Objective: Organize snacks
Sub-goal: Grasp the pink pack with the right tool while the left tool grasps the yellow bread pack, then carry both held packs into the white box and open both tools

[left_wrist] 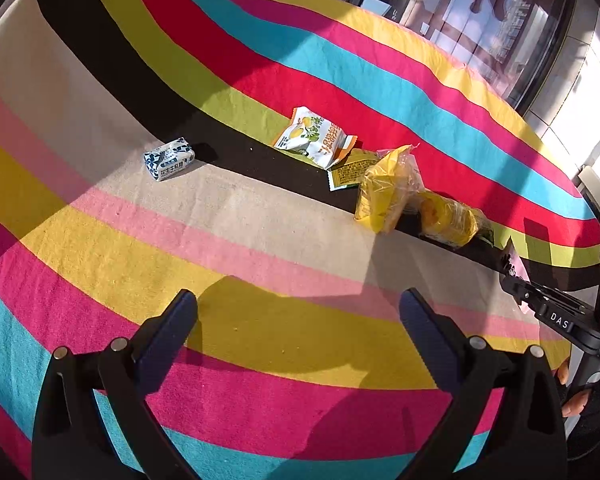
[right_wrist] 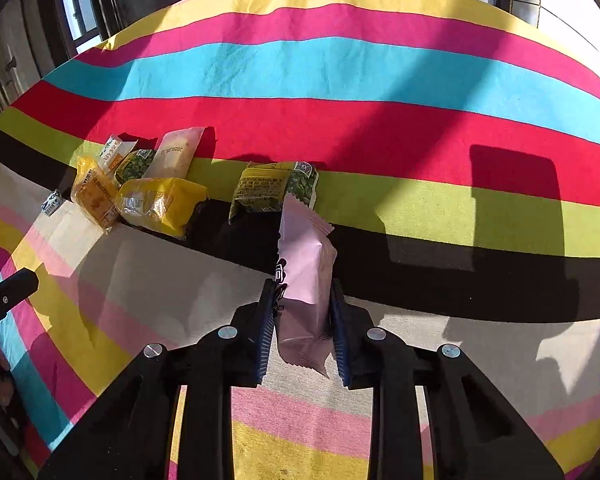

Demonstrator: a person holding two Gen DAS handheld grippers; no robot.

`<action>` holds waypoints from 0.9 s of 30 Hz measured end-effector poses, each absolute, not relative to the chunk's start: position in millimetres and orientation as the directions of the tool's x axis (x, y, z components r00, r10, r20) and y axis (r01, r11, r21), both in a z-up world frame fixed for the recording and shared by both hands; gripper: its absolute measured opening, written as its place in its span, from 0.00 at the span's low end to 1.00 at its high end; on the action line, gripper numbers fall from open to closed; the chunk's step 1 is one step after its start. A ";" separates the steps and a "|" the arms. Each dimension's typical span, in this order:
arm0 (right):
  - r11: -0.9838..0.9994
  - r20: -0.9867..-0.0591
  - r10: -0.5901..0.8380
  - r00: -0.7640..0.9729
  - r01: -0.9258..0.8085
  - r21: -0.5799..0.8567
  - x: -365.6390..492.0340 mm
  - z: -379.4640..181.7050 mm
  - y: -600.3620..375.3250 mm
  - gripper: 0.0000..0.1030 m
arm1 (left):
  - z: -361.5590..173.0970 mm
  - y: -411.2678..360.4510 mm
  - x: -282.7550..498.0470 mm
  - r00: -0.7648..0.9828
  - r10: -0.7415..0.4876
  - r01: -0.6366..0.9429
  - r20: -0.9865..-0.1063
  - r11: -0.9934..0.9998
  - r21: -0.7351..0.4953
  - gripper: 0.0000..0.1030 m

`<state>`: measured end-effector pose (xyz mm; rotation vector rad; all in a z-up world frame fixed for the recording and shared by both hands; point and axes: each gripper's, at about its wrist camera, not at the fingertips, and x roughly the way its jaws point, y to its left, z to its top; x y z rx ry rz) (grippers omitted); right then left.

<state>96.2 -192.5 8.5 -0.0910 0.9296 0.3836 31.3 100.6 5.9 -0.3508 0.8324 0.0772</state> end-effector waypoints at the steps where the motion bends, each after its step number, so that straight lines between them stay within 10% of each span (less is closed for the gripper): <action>1: 0.925 -0.788 0.293 0.542 -0.368 0.091 85.8 9.3 -196.7 0.26 | 5.8 100.8 31.4 0.674 -0.069 -0.203 -0.736 0.940 -0.275 0.98; 12: 0.909 -0.766 0.337 0.547 -0.400 0.114 65.7 15.9 -199.9 0.26 | 7.8 69.0 71.0 0.571 -0.027 -0.125 -0.820 0.985 -0.119 0.98; 18: 0.906 -0.744 0.368 0.558 -0.396 0.151 65.0 16.8 -207.2 0.27 | 7.6 20.4 136.2 0.579 0.124 0.030 -0.806 0.984 0.173 0.98; 20: 0.904 -0.743 0.371 0.557 -0.398 0.153 64.9 16.7 -207.2 0.27 | 4.4 19.6 151.4 0.575 0.117 0.054 -0.809 0.982 0.180 0.87; 22: 0.904 -0.741 0.371 0.560 -0.400 0.151 64.6 17.2 -206.9 0.27 | 5.1 27.1 155.6 0.563 -0.012 0.103 -0.826 0.993 0.056 0.32; 27: 0.900 -0.729 0.385 0.566 -0.407 0.159 63.2 18.7 -208.7 0.27 | 5.2 27.3 112.7 0.588 -0.075 0.134 -0.805 0.991 0.005 0.32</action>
